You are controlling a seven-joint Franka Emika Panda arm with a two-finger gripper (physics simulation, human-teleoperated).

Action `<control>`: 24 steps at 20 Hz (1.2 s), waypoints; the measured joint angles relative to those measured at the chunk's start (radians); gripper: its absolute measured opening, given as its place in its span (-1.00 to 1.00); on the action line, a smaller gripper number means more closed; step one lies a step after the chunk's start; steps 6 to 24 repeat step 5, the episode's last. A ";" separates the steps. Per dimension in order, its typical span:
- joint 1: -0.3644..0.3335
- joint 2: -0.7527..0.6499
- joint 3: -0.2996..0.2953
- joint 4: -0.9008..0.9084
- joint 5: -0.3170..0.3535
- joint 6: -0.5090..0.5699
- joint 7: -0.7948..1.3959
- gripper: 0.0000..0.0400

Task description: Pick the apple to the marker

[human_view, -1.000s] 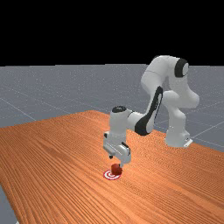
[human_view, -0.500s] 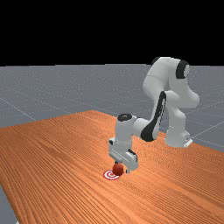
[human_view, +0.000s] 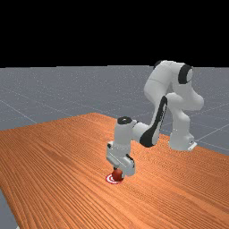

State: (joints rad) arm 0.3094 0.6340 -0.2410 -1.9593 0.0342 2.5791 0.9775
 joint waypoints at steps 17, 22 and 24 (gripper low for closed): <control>0.008 0.033 -0.016 0.037 -0.016 0.060 0.013 0.36; 0.008 0.033 -0.016 0.037 -0.016 0.060 0.013 0.36; 0.008 0.033 -0.016 0.037 -0.016 0.060 0.013 0.36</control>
